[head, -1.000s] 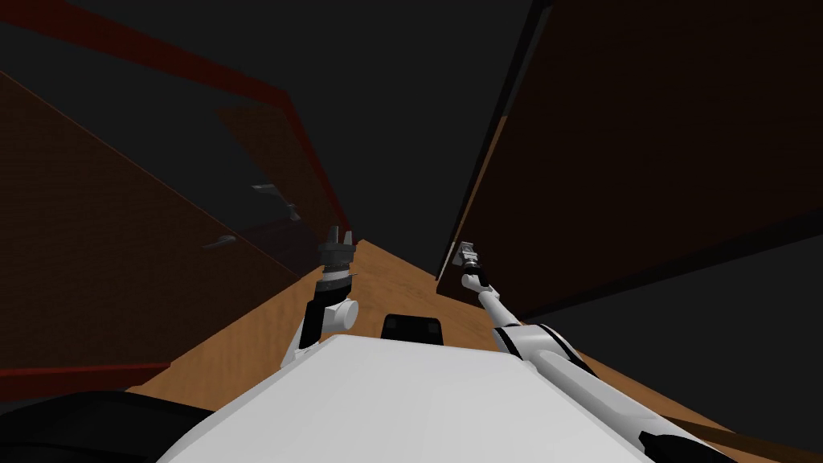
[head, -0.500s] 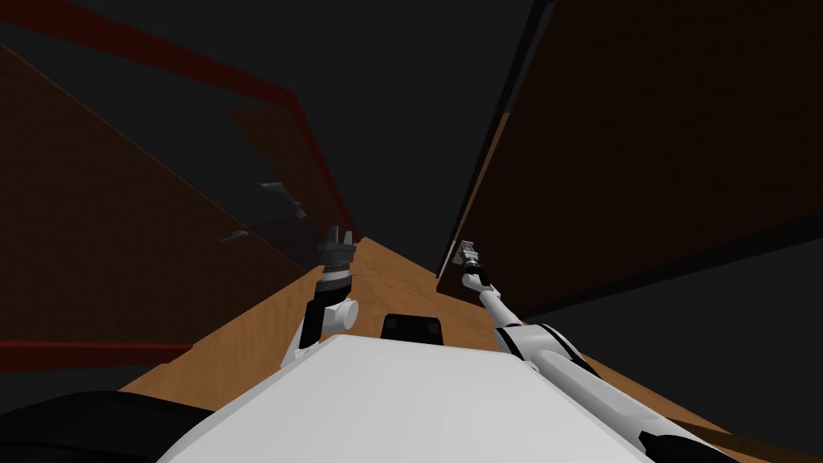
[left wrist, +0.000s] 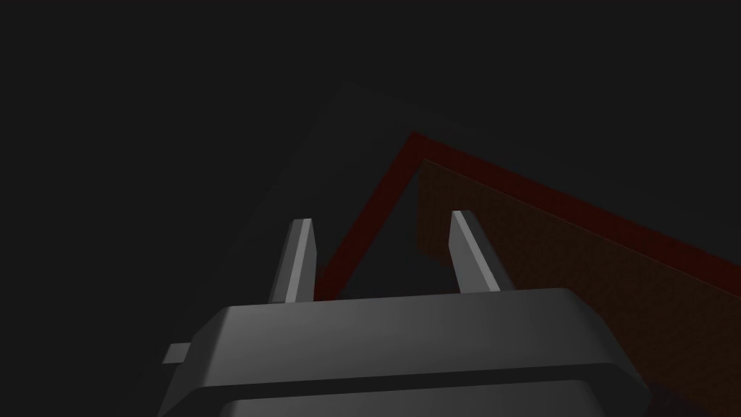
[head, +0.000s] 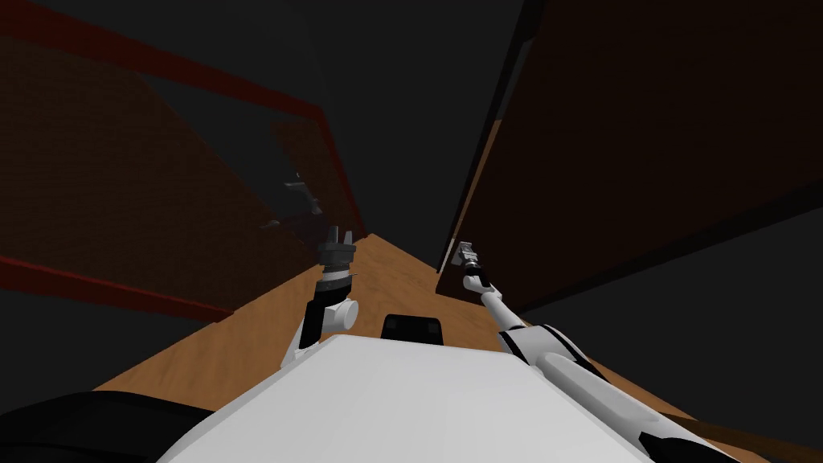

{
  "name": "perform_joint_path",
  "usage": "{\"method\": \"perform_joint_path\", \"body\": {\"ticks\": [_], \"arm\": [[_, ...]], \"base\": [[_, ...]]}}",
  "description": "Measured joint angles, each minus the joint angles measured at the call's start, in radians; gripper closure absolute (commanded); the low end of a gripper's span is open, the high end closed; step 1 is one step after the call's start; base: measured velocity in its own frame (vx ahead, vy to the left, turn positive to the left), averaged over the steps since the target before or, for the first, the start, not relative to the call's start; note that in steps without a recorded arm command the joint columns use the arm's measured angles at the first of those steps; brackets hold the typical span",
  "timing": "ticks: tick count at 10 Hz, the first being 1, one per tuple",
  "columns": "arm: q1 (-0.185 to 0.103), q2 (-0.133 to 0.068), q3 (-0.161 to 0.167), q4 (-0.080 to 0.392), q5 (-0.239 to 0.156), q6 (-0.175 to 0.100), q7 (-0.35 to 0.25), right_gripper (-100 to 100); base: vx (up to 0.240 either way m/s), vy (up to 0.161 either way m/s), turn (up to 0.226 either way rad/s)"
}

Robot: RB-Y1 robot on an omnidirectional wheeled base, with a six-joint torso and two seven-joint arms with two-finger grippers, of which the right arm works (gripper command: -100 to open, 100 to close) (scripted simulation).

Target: Pull the door open

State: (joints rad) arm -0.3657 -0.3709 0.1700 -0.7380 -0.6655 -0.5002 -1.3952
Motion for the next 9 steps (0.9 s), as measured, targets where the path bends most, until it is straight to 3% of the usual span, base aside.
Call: {"method": "perform_joint_path", "body": {"ticks": [5, 7, 9], "arm": [[0.007, -0.022, 0.051, -0.016, 0.008, -0.002, -0.051, 100], [0.02, -0.03, 0.067, -0.047, 0.011, 0.007, -0.06, 100], [0.017, -0.041, 0.1, -0.04, 0.019, -0.003, -0.091, 100]], "base": [[-0.178, -0.074, 0.085], [-0.2, -0.08, 0.085], [-0.216, -0.083, 0.078]]}}
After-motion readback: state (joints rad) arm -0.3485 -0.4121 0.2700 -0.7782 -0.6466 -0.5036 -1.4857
